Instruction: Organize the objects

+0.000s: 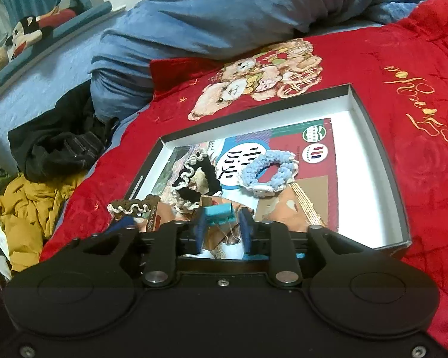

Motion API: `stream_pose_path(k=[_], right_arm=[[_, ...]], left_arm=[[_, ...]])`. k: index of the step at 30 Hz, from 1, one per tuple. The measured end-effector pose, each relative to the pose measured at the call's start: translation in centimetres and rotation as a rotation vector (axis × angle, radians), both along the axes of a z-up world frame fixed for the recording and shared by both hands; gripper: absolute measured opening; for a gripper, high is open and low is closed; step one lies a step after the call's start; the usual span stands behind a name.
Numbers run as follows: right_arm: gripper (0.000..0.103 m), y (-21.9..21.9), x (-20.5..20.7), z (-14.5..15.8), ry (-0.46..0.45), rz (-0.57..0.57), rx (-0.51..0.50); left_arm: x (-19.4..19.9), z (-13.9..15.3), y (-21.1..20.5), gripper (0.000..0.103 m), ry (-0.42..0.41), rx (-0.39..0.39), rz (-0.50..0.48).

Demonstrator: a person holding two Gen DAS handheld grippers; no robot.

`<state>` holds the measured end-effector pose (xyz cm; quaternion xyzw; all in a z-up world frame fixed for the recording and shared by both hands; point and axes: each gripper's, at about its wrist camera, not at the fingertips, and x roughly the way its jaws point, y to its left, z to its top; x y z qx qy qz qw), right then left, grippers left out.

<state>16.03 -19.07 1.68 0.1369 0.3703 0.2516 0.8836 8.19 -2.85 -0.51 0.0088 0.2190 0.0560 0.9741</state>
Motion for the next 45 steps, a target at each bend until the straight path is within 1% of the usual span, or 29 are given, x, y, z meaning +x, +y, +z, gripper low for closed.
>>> stream_pose_path(k=[2, 4, 7, 11, 14, 15, 18, 19, 21, 23, 25, 27, 29, 31, 33, 34, 36, 37, 39, 40, 41, 43, 44, 45], right_arm=[[0.047, -0.5, -0.2, 0.1, -0.005, 0.003, 0.032], [0.048, -1.0, -0.6, 0.3, -0.014, 0.006, 0.057], [0.057, -1.6, -1.1, 0.7, -0.029, 0.014, 0.069], [0.067, -2.4, -2.2, 1.1, -0.056, 0.036, 0.077], [0.076, -3.1, -3.0, 1.2, -0.055, 0.051, 0.091], [0.079, -3.3, -3.3, 1.2, -0.055, 0.06, 0.094], [0.084, -3.7, -4.2, 1.2, -0.062, 0.082, 0.081], [0.086, -3.8, -4.5, 1.2, -0.066, 0.088, 0.074], [0.092, -4.0, -5.0, 1.2, -0.069, 0.096, 0.072], [0.095, -4.3, -5.2, 1.1, -0.06, 0.099, 0.077], [0.095, -4.3, -5.4, 0.8, -0.027, 0.108, 0.076], [0.095, -3.9, -5.5, 0.4, 0.013, 0.115, 0.043], [0.095, -3.1, -5.7, -0.1, 0.057, 0.114, -0.012], [0.095, -2.2, -5.9, -0.8, 0.111, 0.117, -0.075], [0.095, -1.7, -6.0, -1.4, 0.141, 0.13, -0.109], [0.095, -1.6, -6.0, -1.6, 0.138, 0.131, -0.117], [0.096, -1.4, -6.0, -2.0, 0.111, 0.106, -0.137], [0.097, -1.1, -5.9, -2.4, 0.105, 0.087, -0.162], [0.099, -0.5, -5.7, -3.3, 0.101, 0.054, -0.229], [0.101, -0.2, -5.7, -3.5, 0.08, 0.056, -0.255], [0.103, 0.1, -5.9, -3.7, 0.046, 0.067, -0.272], [0.103, 0.9, -6.2, -4.3, -0.014, 0.077, -0.319], [0.103, 1.3, -6.5, -4.6, -0.043, 0.079, -0.346], [0.103, 1.5, -7.1, -5.0, -0.093, 0.062, -0.356]], left_arm=[[0.2, 0.1, 0.1, 0.081, 0.016, 0.011, 0.0], [0.2, 0.1, 0.1, 0.086, 0.023, 0.026, -0.002], [-0.1, 0.1, -0.1, 0.088, 0.024, 0.041, 0.004], [-0.7, 0.1, -0.2, 0.089, 0.011, 0.066, 0.025], [-1.3, 0.2, -0.3, 0.09, 0.007, 0.078, 0.032], [-1.4, 0.3, -0.3, 0.09, 0.008, 0.08, 0.037], [-2.2, 0.8, -0.1, 0.09, 0.017, 0.065, 0.066], [-2.6, 0.9, -0.1, 0.091, 0.027, 0.056, 0.07], [-3.4, 1.0, 0.0, 0.091, 0.072, 0.038, 0.069], [-4.4, 0.9, 0.2, 0.091, 0.115, 0.013, 0.085], [-5.3, 0.8, 0.2, 0.093, 0.153, -0.006, 0.101], [-5.7, 0.6, 0.3, 0.095, 0.192, -0.025, 0.108], [-6.1, 0.4, 0.6, 0.096, 0.245, -0.049, 0.101], [-6.9, 0.4, 1.2, 0.096, 0.268, -0.09, 0.088], [-7.2, 0.2, 1.6, 0.101, 0.291, -0.093, 0.074], [-7.3, 0.2, 1.7, 0.103, 0.305, -0.086, 0.07], [-7.5, -0.1, 2.1, 0.103, 0.326, -0.084, 0.062], [-7.4, -0.3, 2.3, 0.103, 0.339, -0.089, 0.062], [-6.8, -0.9, 2.8, 0.103, 0.371, -0.12, 0.092], [-6.5, -1.3, 2.8, 0.103, 0.383, -0.135, 0.104], [-6.5, -1.5, 2.8, 0.103, 0.378, -0.14, 0.113], [-6.6, -1.6, 2.5, 0.103, 0.351, -0.116, 0.118], [-6.6, -1.8, 2.1, 0.103, 0.35, -0.091, 0.114], [-6.6, -1.9, 1.9, 0.103, 0.343, -0.074, 0.111]])
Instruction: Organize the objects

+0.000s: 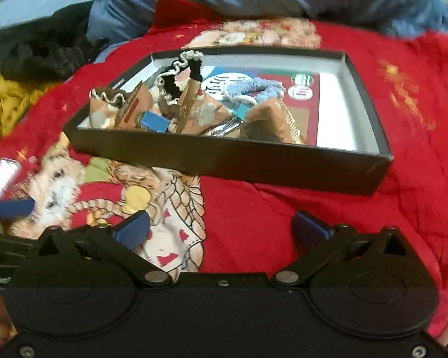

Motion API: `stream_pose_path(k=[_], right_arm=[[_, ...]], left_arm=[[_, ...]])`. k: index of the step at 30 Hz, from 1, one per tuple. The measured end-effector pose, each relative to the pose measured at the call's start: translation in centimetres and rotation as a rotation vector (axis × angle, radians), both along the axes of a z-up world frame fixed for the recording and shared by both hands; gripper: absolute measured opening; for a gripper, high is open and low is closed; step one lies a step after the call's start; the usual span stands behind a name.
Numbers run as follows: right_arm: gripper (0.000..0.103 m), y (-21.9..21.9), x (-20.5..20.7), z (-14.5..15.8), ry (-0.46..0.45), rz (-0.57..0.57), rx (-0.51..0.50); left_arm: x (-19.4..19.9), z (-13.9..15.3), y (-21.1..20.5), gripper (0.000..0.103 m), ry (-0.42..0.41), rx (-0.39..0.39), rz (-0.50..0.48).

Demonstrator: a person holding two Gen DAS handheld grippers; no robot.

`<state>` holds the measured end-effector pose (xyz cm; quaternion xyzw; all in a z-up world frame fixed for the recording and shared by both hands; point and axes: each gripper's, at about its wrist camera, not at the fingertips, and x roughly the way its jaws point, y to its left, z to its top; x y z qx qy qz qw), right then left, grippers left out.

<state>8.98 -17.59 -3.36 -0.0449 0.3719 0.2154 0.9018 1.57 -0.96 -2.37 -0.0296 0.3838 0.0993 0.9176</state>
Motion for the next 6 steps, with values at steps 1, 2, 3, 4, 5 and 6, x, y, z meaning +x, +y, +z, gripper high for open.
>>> stream_pose_path(k=[1, 2, 3, 4, 5, 6], right_arm=[[0.103, 0.12, -0.45, -0.4, -0.046, -0.014, 0.012], [0.103, 0.0, -0.89, -0.87, -0.085, -0.029, 0.03], [0.103, 0.14, -1.1, -1.15, -0.099, -0.035, 0.025], [0.103, 0.42, -1.14, -1.16, -0.099, -0.034, 0.008], [0.103, 0.55, -1.17, -1.15, -0.101, -0.038, 0.002], [0.103, 0.59, -1.28, -1.18, -0.107, -0.043, 0.004]], left_arm=[[-0.16, -0.06, -0.18, 0.103, -0.011, 0.013, -0.004], [-0.32, -0.16, -0.42, 0.103, -0.017, 0.031, -0.01], [-0.36, -0.23, -0.62, 0.103, -0.022, 0.047, -0.016], [-0.39, -0.21, -0.77, 0.103, -0.027, 0.056, -0.019], [-0.35, -0.16, -0.83, 0.103, -0.027, 0.06, -0.019], [-0.28, -0.19, -0.75, 0.103, -0.026, 0.059, -0.02]])
